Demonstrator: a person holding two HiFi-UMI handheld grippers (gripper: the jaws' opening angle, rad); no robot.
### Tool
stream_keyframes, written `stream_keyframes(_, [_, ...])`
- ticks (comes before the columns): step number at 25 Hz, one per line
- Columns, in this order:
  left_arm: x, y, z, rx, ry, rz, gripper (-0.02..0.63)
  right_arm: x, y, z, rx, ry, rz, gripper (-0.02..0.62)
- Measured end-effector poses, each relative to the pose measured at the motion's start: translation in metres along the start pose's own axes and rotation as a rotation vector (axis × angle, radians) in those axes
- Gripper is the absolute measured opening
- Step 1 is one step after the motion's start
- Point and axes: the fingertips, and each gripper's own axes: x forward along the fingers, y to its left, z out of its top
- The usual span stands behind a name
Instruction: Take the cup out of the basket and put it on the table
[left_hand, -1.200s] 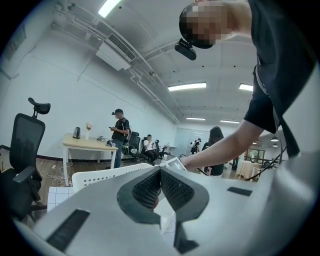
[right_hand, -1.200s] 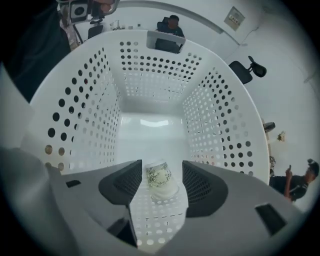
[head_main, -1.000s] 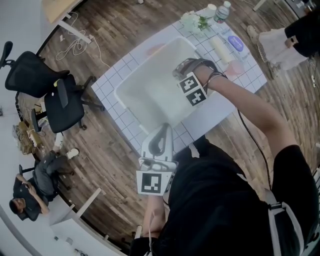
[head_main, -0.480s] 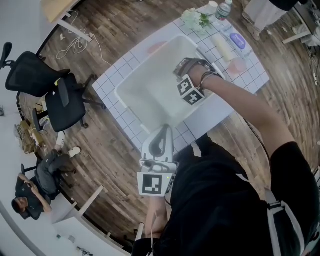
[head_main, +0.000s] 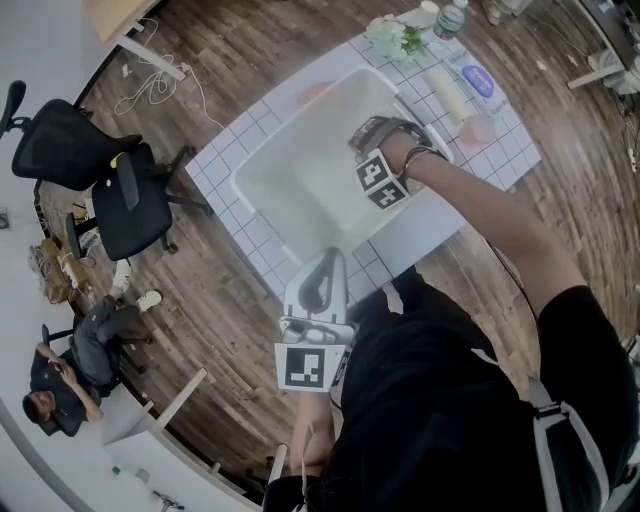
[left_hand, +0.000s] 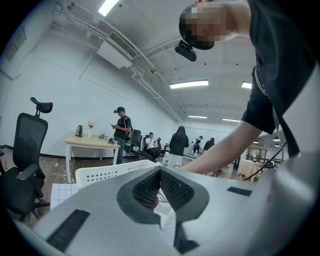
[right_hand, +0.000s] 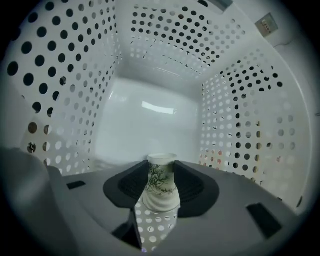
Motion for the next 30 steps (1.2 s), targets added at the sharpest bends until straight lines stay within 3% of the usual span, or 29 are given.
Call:
stream_keyframes(13, [0.000,0.003,-0.001,-0.001,0.002,0.000,0.009,-0.003,-0.014,0.000,0.017,-0.004,-0.093,0.159])
stream_keyframes(26, [0.000,-0.004,0.001,-0.047,0.001,0.008,0.009,-0.017,-0.029,0.002,0.148,-0.076,-0.163,0.138])
stream_keyframes(30, [-0.003,-0.002,-0.004,-0.004,0.007,0.006,0.009,-0.007,-0.031,0.000,0.131,-0.047,-0.175,0.140])
